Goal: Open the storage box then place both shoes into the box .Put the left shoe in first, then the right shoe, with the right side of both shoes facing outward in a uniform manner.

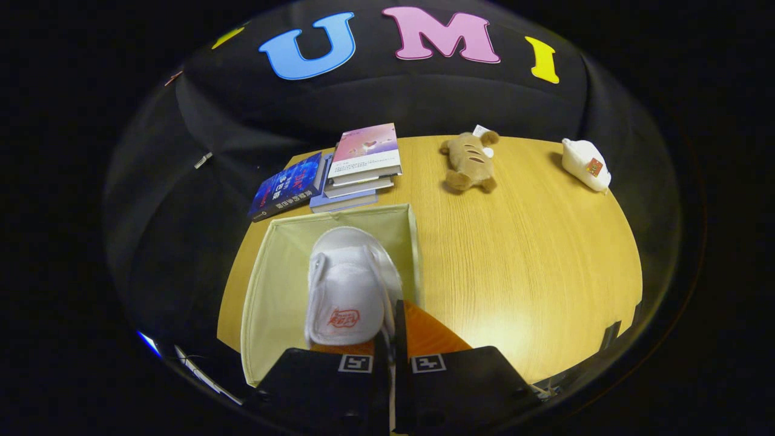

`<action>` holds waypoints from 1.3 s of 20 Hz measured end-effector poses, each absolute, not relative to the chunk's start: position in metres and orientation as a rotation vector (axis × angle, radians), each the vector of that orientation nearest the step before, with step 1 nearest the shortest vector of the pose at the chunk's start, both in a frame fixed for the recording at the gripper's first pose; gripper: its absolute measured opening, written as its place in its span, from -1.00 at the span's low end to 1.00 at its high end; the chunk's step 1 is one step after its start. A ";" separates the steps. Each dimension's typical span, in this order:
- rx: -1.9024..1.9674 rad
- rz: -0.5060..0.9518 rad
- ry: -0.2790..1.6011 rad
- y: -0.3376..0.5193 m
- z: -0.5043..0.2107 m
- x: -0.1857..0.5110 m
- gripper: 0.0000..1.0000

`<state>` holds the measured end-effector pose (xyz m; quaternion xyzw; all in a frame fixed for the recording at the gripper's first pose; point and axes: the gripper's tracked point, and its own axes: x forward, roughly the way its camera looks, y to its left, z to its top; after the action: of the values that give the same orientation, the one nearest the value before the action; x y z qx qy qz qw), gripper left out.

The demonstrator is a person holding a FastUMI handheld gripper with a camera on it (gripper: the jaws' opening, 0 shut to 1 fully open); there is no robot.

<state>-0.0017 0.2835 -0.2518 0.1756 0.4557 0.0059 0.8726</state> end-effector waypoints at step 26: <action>0.212 0.142 0.435 0.170 -0.121 0.012 0.98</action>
<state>0.0121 0.1701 -0.1212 0.1048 0.2154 0.0703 0.9683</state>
